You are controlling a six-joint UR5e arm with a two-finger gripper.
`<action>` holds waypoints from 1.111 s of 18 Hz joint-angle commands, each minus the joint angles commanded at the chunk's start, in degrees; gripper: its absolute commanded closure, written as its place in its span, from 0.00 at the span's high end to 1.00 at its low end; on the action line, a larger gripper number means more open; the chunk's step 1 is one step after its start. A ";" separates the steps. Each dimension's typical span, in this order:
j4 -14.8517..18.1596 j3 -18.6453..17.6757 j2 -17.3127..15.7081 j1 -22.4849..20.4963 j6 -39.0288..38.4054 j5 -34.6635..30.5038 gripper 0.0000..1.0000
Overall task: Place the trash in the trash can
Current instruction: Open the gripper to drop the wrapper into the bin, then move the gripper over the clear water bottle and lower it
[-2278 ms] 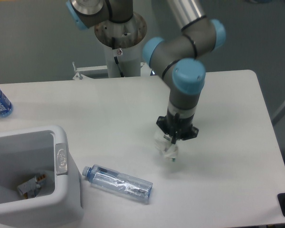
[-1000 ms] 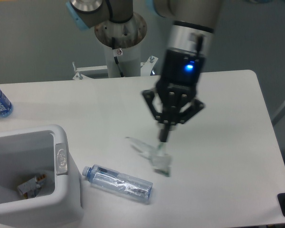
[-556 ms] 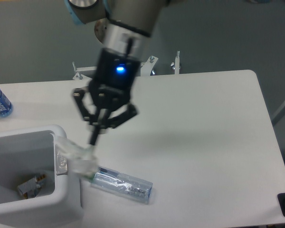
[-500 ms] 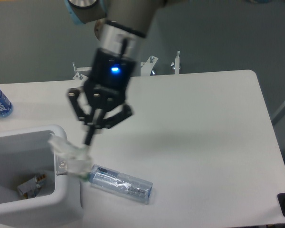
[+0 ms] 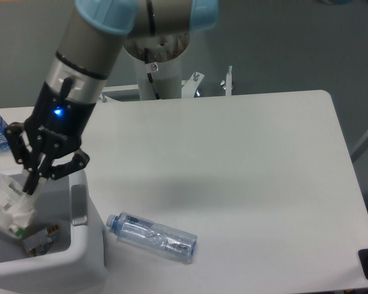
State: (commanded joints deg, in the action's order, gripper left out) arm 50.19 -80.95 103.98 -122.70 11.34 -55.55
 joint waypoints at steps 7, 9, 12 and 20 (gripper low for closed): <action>0.00 0.26 -0.35 -3.07 -4.56 -0.17 1.00; 0.00 0.44 -0.26 -5.26 -6.14 -0.18 1.00; -0.09 0.79 -0.18 -8.60 -10.71 -0.26 1.00; -0.09 1.32 0.78 -13.18 -29.43 -14.38 1.00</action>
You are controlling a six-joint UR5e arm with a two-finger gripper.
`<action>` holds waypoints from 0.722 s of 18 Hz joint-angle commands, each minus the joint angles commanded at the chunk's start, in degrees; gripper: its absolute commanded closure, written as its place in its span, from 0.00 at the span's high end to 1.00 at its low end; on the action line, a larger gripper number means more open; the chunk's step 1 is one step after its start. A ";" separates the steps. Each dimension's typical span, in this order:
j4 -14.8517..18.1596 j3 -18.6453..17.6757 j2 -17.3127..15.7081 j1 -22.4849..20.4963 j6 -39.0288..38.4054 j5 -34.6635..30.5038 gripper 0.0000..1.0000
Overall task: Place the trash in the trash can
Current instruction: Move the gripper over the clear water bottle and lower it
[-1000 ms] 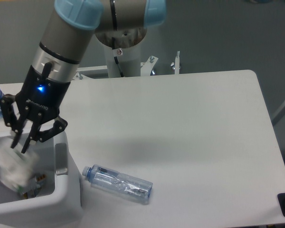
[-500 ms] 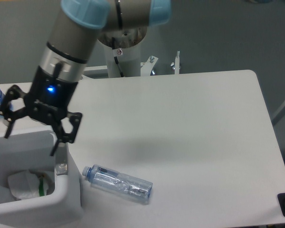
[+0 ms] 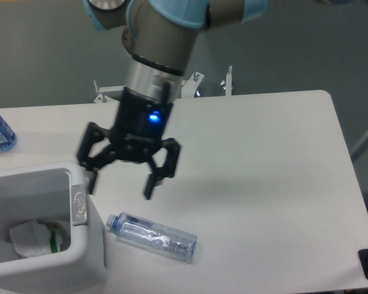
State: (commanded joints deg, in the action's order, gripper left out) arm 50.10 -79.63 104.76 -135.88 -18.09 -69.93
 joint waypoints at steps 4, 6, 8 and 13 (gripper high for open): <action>0.52 -0.70 2.37 0.09 -4.49 -7.74 1.00; 0.70 -1.05 3.87 0.17 -5.63 -11.44 1.00; 0.70 -1.93 5.53 0.35 -6.87 -13.03 1.00; 0.18 -2.28 11.60 1.84 -6.69 -12.95 1.00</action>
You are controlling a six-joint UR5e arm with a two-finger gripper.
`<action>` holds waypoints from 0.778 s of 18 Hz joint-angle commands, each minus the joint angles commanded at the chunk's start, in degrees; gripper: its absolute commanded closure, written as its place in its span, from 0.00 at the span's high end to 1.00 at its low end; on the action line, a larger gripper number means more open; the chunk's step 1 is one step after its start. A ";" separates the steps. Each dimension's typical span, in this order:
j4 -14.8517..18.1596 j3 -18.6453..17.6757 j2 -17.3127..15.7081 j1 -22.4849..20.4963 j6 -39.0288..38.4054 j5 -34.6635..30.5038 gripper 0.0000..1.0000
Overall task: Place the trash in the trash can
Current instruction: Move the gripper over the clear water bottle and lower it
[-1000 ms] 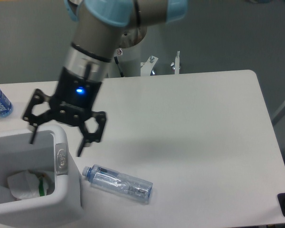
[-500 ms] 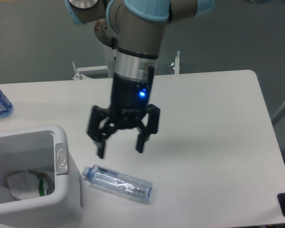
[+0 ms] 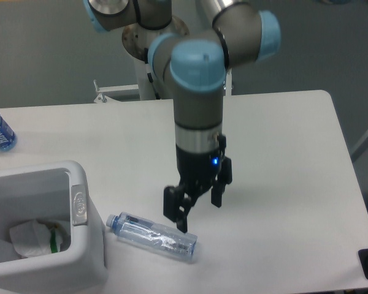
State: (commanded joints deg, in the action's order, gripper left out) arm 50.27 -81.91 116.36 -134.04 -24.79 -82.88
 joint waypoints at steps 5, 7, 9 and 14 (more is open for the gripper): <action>-0.44 -1.67 3.52 1.40 0.35 -0.70 1.00; -0.35 -1.76 4.40 1.67 0.35 -1.58 1.00; -0.35 -1.59 5.45 1.67 0.35 -1.84 1.00; 0.09 0.62 5.73 2.11 0.09 -1.85 1.00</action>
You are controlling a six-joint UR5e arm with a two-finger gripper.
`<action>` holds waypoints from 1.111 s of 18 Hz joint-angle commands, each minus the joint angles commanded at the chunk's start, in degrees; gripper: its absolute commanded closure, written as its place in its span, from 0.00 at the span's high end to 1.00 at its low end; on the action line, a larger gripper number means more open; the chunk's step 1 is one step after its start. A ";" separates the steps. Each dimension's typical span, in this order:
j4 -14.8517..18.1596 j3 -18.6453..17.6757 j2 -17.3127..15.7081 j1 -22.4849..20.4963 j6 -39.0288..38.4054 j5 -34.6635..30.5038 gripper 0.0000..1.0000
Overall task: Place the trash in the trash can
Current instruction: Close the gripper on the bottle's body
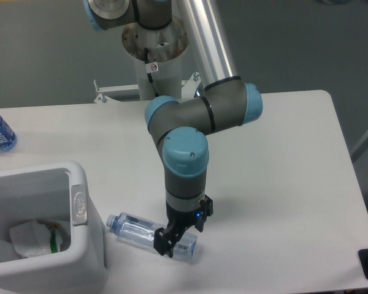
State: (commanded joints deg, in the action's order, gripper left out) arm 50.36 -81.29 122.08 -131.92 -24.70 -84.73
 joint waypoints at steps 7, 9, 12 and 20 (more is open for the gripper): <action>-0.17 -2.91 2.01 -1.14 -0.17 -2.63 1.00; -0.26 -2.82 2.89 -1.14 -0.79 -2.64 1.00; -0.26 -1.77 4.21 -1.14 -2.89 -2.46 1.00; -0.09 -0.18 6.85 -1.06 -7.12 -4.22 1.00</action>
State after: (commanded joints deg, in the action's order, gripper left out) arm 50.27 -81.47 128.93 -132.98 -31.81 -88.94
